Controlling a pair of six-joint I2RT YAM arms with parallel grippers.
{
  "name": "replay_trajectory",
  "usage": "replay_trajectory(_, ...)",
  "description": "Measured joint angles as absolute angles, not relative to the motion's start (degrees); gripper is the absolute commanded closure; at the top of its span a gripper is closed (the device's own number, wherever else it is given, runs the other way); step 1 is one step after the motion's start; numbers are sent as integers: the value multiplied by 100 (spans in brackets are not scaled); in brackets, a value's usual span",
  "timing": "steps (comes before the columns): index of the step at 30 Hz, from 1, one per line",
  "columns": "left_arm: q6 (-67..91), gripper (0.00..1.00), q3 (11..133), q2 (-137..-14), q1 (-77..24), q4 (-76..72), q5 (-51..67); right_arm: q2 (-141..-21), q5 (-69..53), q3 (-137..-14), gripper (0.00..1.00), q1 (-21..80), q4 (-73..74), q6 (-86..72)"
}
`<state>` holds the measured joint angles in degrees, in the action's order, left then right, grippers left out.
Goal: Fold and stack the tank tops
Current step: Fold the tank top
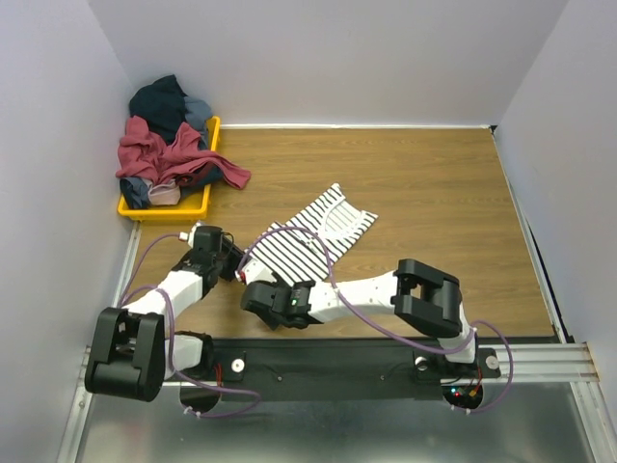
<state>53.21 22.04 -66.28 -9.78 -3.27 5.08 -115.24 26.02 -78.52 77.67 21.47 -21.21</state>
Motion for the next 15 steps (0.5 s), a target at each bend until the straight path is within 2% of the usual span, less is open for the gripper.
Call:
replay_trajectory(1, 5325, 57, 2224, -6676, -978, -357, 495, -11548, 2659, -7876, 44, 7780, 2165, -2121)
replay_trajectory(2, 5328, 58, 2246, -6746, -978, -388, 458, -11570, 2718, -7911, 51, 7800, 2189, -2123)
replay_trajectory(4, 5325, 65, 2279, -6818, -978, -423, 410, -11596, 2788, -7937, 57, 7813, 2209, -2104)
replay_trajectory(5, 5310, 67, 2300, -6853, -978, -421, 370, -11611, 2842, -7940, 63, 7813, 2211, -2110)
replay_trajectory(7, 5306, 75, 2333, -6904, -978, -412, 307, -11627, 2923, -7946, 66, 7808, 2215, -2104)
replay_trajectory(11, 5260, 85, 2410, -6936, -987, -309, 97, -11649, 3020, -7948, 82, 7808, 2239, -2058)
replay_trajectory(12, 5240, 85, 2453, -6934, -991, -246, 47, -11651, 3017, -7957, 85, 7808, 2250, -2025)
replay_trajectory(15, 5183, 97, 2633, -6932, -989, -58, -86, -11747, 2934, -8149, 89, 7806, 2368, -1946)
